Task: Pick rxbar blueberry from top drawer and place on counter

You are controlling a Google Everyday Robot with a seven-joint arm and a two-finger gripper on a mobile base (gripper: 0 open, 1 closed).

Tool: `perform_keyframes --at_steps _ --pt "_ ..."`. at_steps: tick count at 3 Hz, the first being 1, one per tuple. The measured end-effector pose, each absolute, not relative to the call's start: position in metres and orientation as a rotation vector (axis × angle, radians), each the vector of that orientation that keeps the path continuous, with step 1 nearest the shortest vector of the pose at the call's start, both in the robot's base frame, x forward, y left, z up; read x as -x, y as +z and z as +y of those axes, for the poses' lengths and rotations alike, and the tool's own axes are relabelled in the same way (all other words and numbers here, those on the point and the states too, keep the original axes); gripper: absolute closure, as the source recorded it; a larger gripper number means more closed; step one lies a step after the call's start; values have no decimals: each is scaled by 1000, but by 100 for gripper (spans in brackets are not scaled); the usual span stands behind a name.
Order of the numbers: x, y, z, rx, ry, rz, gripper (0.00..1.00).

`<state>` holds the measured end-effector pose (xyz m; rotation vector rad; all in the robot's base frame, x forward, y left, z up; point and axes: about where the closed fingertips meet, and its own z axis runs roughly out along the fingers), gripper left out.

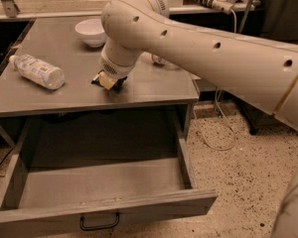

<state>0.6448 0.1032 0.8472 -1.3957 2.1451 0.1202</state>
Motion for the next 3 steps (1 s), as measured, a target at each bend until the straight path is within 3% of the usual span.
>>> perform_keyframes --at_steps 1,3 --pt "-645 846 104 1396 122 2146 83" --pt "-645 846 104 1396 122 2146 36"
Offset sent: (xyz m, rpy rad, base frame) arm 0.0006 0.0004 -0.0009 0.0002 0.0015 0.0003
